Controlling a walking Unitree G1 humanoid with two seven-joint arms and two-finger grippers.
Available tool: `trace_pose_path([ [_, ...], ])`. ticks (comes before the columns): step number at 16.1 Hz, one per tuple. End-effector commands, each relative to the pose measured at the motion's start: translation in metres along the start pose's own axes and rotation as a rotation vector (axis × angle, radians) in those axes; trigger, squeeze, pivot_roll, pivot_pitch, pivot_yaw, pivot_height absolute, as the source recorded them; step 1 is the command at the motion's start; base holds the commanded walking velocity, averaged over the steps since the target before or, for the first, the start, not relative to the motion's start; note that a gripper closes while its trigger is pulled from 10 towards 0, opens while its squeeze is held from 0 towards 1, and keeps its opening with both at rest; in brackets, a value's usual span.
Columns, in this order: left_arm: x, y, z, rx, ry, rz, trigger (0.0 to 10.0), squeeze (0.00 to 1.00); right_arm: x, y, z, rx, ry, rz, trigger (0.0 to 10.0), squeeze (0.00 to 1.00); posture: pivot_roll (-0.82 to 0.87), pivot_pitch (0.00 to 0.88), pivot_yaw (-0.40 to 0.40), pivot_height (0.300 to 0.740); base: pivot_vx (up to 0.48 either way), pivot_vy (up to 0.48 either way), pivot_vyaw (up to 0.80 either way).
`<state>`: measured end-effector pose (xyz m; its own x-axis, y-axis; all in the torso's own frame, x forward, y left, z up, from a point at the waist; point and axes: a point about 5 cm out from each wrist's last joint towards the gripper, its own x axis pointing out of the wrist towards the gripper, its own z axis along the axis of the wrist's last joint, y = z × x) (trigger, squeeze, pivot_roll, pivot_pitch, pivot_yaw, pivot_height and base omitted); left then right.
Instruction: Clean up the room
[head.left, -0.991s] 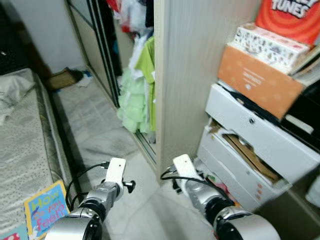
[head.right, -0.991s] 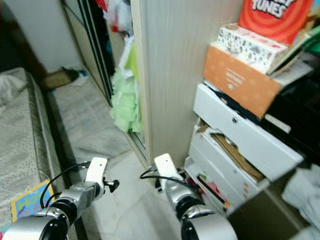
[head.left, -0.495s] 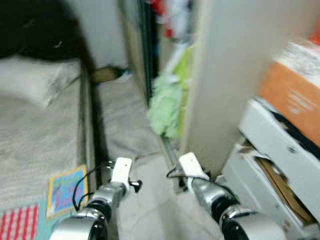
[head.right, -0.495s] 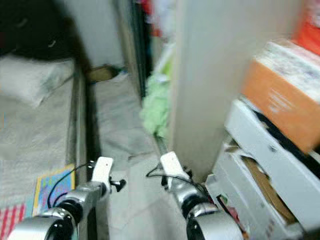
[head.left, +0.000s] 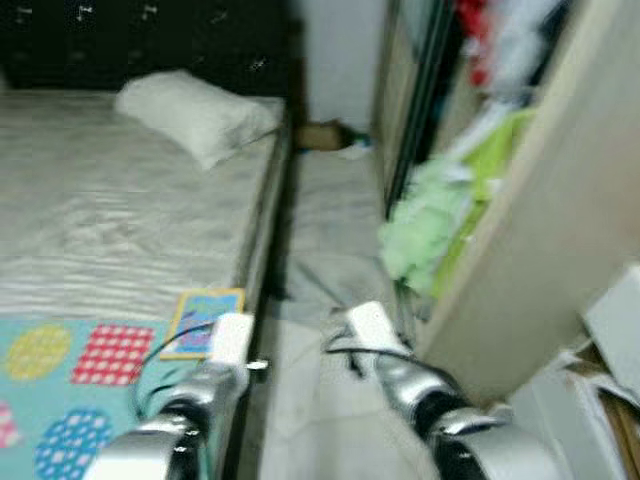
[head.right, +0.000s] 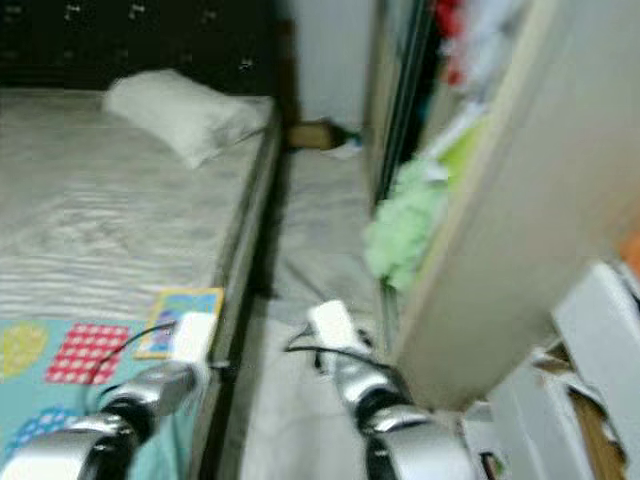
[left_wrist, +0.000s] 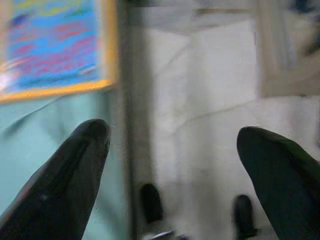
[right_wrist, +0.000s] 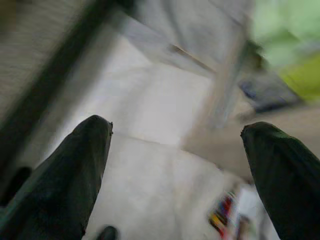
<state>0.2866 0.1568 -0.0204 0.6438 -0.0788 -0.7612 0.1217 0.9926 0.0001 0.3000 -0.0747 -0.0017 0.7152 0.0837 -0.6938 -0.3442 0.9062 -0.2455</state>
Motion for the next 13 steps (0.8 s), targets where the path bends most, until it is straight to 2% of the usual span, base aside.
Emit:
trace_pose_path([
  [1,0.0009,-0.0086,0.0062,0.005,-0.017,-0.015,10.0,0.0,0.0005,-0.0077,0.0003,-0.005,0.002,-0.014,10.0,0.0,-0.11,0.0,-0.007,0.74,0.0,0.0,0.8],
  [4,0.0009,-0.0089,0.0068,0.003,-0.018,-0.016,10.0,0.0,0.0006,-0.0082,0.0006,-0.006,0.0,-0.013,10.0,0.0,-0.11,0.0,-0.008,0.74,0.0,0.0,0.8],
  [7,0.0009,-0.0092,0.0073,0.003,-0.019,-0.016,10.0,0.0,0.0006,-0.009,0.0022,0.026,-0.011,-0.015,10.0,0.0,-0.11,0.0,-0.01,0.74,0.0,0.0,0.0],
  [9,0.0009,-0.0094,0.0079,0.003,-0.02,-0.015,10.0,0.0,0.0006,-0.0098,0.0047,-0.006,-0.022,-0.008,10.0,0.0,-0.11,0.0,-0.01,0.74,0.0,0.0,0.0],
  [10,0.0009,-0.0095,0.0081,0.003,-0.021,-0.015,10.0,0.0,0.0005,-0.0086,0.0055,-0.03,-0.029,-0.003,10.0,0.0,-0.11,0.0,-0.01,0.74,0.0,0.0,0.8],
  [13,0.0009,-0.0095,0.0084,0.003,-0.022,-0.015,10.0,0.0,0.0005,-0.0083,0.0054,-0.022,-0.027,-0.003,10.0,0.0,-0.11,0.0,-0.01,0.74,0.0,0.0,0.8],
])
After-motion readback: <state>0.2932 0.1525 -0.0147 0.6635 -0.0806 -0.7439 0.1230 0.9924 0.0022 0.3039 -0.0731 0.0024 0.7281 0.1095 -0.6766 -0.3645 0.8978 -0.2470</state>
